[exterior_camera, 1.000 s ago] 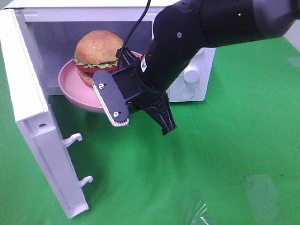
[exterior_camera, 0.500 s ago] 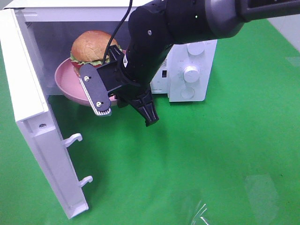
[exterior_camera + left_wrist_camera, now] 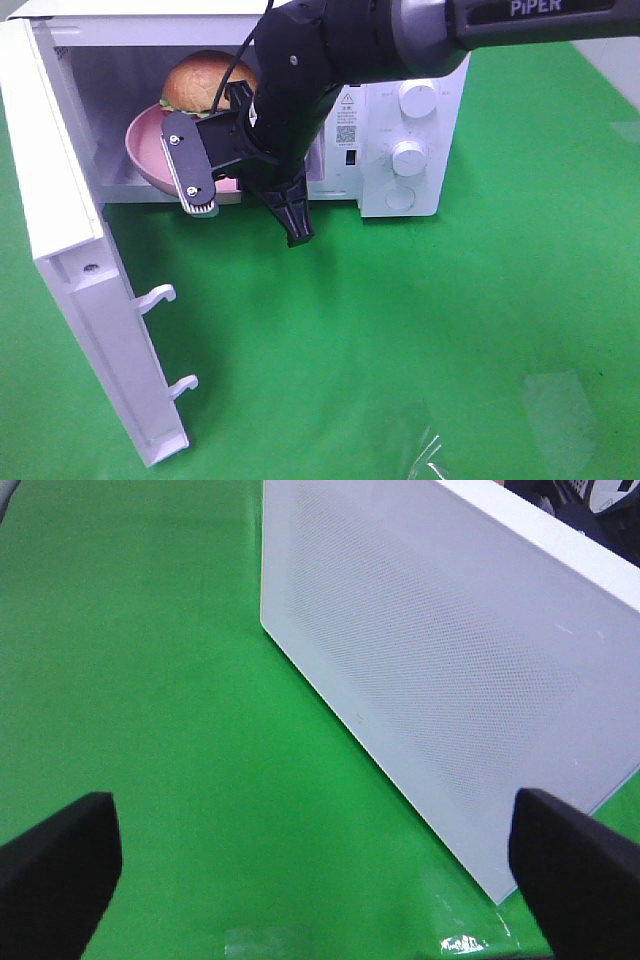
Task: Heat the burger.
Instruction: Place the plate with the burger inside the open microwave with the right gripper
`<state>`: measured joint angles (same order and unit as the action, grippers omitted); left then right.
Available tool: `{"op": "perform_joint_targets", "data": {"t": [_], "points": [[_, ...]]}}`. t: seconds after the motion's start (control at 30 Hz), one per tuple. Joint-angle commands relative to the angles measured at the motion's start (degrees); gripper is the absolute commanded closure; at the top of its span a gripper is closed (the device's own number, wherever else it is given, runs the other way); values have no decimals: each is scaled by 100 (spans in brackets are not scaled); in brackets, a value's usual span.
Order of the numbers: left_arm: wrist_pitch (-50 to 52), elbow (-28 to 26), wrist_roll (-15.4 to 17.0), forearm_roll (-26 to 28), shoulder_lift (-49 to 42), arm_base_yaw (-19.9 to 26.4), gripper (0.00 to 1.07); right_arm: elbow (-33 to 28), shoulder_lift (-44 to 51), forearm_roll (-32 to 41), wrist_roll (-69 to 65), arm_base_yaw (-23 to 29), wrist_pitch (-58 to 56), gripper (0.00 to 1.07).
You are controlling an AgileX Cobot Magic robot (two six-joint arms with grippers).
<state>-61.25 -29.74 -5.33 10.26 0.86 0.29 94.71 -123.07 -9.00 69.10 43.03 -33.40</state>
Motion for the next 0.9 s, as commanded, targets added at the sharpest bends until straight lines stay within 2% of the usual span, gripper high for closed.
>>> {"op": "perform_joint_targets", "data": {"t": [0.03, 0.23, 0.47, 0.9], "points": [[0, 11, -11, 57, -17, 11, 9, 246, -29, -97, -46, -52, 252, 107], [0, 11, -11, 57, -17, 11, 9, 665, -281, -401, -304, -52, 252, 107], [0, 11, -6, 57, -17, 11, 9, 1106, -567, -401, -309, -115, 155, 107], [0, 11, -11, 57, -17, 11, 9, 1501, -928, -613, -298, -235, 195, 107]]}}
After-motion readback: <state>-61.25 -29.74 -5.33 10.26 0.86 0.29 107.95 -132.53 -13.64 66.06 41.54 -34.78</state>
